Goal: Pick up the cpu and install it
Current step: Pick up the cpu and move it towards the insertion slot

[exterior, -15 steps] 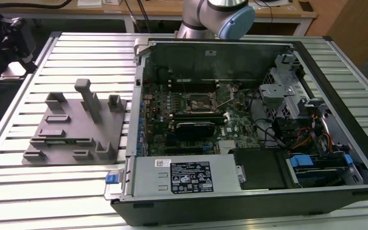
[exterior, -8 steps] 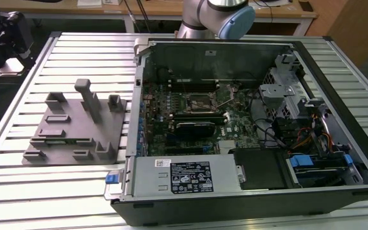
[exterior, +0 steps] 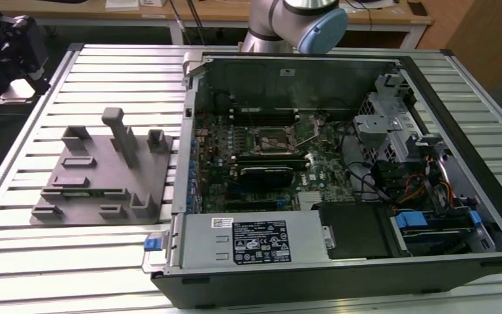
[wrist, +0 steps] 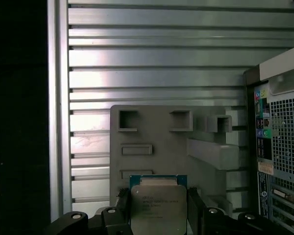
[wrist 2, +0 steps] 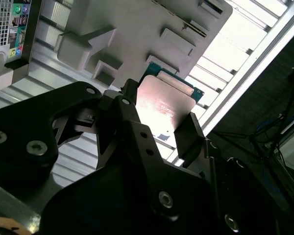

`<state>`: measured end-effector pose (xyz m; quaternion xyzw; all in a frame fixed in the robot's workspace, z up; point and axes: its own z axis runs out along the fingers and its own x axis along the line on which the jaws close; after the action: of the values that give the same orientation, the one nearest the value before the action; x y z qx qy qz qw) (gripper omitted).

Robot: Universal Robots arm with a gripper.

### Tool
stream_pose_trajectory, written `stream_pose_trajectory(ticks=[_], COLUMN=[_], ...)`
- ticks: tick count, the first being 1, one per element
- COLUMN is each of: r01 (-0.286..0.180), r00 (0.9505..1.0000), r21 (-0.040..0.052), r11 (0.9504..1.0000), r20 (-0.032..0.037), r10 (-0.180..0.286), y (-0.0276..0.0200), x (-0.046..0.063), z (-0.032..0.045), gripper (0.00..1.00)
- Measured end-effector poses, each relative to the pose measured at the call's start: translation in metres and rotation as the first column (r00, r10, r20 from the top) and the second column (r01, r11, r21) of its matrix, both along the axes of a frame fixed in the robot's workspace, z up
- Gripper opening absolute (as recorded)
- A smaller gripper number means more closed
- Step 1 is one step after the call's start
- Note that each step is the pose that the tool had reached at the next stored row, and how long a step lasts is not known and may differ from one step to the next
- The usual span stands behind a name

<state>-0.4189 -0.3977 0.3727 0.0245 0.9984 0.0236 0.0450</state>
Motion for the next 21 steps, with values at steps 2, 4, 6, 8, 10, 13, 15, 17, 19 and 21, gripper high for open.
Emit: stream_pose_trajectory(ticks=[2, 4, 6, 8, 10, 13, 15, 17, 19, 21], r01=[0.000, 0.000, 0.000, 0.000, 0.000, 0.000, 0.000, 0.000, 0.000, 0.000], r00=[1.0000, 1.0000, 1.0000, 1.0000, 1.0000, 1.0000, 1.0000, 1.0000, 1.0000, 1.0000], r21=[0.0000, 0.0000, 0.0000, 0.0000, 0.0000, 0.0000, 0.0000, 0.0000, 0.0000, 0.0000], r11=[1.0000, 1.0000, 1.0000, 1.0000, 1.0000, 1.0000, 1.0000, 1.0000, 1.0000, 1.0000], r20=[-0.0001, 0.0000, -0.0001, -0.0001, 0.0000, 0.0000, -0.0001, 0.0000, 0.0000, 0.0000], r10=[0.000, 0.000, 0.000, 0.000, 0.000, 0.000, 0.000, 0.000, 0.000, 0.000], y=[0.0001, 0.0003, 0.0005, 0.0008, 0.0010, 0.0016, 0.0020, 0.0025, 0.0029, 0.0033], x=[0.002, 0.004, 0.007, 0.009, 0.012, 0.017, 0.020, 0.023, 0.026, 0.029], z=[0.0000, 0.0000, 0.0001, 0.0001, 0.0001, 0.0000, 0.0001, 0.0000, 0.0000, 0.0001], gripper=[0.55, 0.55, 0.55, 0.55, 0.55, 0.55, 0.55, 0.55, 0.55, 0.55])
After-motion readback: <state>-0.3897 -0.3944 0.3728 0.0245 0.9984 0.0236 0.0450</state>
